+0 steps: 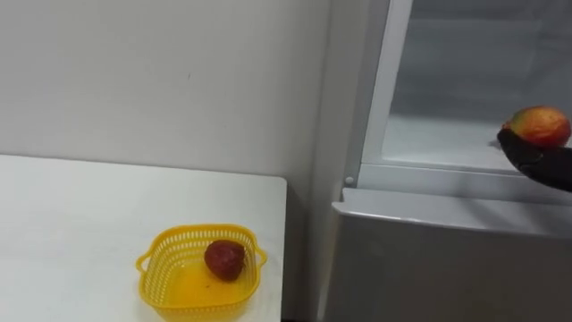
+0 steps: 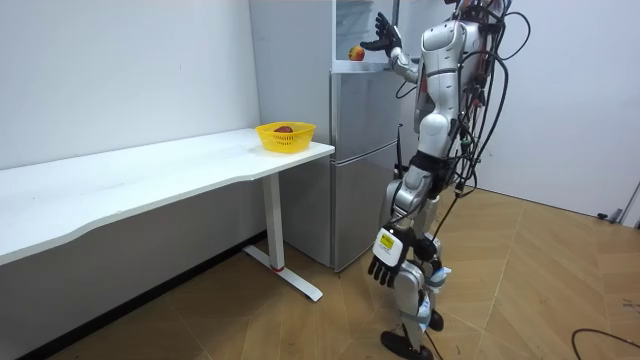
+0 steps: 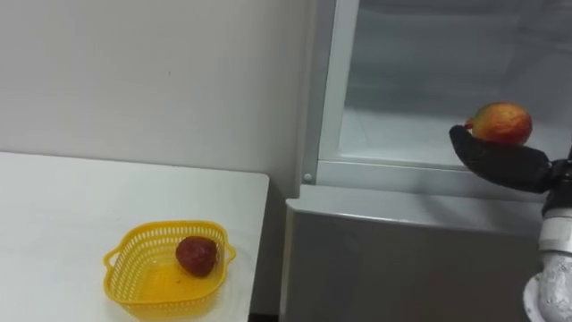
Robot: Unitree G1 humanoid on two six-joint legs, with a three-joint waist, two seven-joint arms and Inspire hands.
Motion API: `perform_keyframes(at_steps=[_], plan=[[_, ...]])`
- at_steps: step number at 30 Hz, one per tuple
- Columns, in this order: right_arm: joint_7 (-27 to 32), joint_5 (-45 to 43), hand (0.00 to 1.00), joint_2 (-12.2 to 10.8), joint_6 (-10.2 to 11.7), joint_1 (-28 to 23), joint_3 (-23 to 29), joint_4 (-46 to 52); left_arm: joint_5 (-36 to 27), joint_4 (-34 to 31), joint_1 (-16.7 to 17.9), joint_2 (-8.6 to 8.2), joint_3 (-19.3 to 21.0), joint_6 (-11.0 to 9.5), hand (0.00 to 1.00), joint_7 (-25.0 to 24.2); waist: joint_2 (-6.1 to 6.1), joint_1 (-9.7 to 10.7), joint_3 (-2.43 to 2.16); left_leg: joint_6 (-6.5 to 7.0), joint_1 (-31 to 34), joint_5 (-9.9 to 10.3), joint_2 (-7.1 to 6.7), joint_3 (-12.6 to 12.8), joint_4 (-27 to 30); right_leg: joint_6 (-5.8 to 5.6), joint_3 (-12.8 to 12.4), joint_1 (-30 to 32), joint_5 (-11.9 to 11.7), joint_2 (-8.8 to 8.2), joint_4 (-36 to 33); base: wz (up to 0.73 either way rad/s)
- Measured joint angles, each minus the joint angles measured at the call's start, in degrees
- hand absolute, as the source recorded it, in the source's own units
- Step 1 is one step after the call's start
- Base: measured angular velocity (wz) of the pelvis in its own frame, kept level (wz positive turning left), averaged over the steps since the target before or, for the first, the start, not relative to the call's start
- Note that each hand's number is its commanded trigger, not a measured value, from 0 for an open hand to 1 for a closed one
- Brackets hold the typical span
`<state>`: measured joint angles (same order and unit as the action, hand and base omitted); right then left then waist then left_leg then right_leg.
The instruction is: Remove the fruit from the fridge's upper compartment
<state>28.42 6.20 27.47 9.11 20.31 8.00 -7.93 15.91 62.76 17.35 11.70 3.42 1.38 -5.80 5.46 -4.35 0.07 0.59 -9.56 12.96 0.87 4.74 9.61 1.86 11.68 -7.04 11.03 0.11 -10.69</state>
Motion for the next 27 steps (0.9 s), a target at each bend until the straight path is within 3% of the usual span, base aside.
perform_keyframes(at_steps=[3,6,12,16,24,27], plan=[[-1.15,2.19,0.0,1.0,-0.53,2.92,-0.02,-4.83,0.02,-0.8,0.37,0.12,-0.04,0.44,0.0,-0.04,0.16,-0.26,0.01,0.0,0.12,0.0,-0.08,-0.08,0.01,0.02,-0.02,0.04,-0.03,-0.02,0.12,0.02],[-2.53,4.99,0.0,4.06,-1.74,6.05,-0.05,-9.66,0.06,-1.91,1.7,0.23,1.02,1.2,0.0,-0.05,0.28,-0.49,-0.09,0.01,0.57,0.0,-0.2,-0.32,0.01,-0.03,0.05,0.02,-0.04,-0.03,0.23,0.06],[-4.46,7.41,0.0,7.53,-4.0,10.42,0.12,-12.19,0.5,-3.43,3.78,0.44,3.88,2.09,0.0,0.05,0.29,0.5,-0.2,0.0,1.46,-0.02,-0.25,-1.86,0.27,-0.05,1.15,0.15,-0.02,-0.13,0.36,0.11],[-6.26,7.46,0.0,7.64,-4.5,11.93,-0.01,-14.08,0.48,-3.43,3.96,0.46,4.16,2.34,0.0,0.11,0.43,0.72,-0.27,-0.01,1.33,-0.03,-0.15,-1.85,0.27,-0.04,1.41,-0.02,-0.02,-0.09,0.26,0.02],[-10.08,8.22,0.0,7.65,-7.61,11.93,-0.13,-16.72,0.51,-3.52,4.79,0.46,4.33,3.51,0.0,0.53,0.78,0.54,-0.42,-0.02,0.81,-0.03,-0.16,-1.79,0.3,-0.04,1.42,-0.46,-0.03,-0.16,0.05,0.0],[-10.68,8.24,0.0,7.67,-7.91,11.93,-0.13,-18.71,0.51,-3.55,5.16,0.55,4.4,3.98,0.0,0.56,1.07,0.59,-0.3,-0.02,0.83,-0.03,-0.27,-1.88,0.9,-0.03,1.75,-0.87,-0.03,-0.31,0.0,0.04]])
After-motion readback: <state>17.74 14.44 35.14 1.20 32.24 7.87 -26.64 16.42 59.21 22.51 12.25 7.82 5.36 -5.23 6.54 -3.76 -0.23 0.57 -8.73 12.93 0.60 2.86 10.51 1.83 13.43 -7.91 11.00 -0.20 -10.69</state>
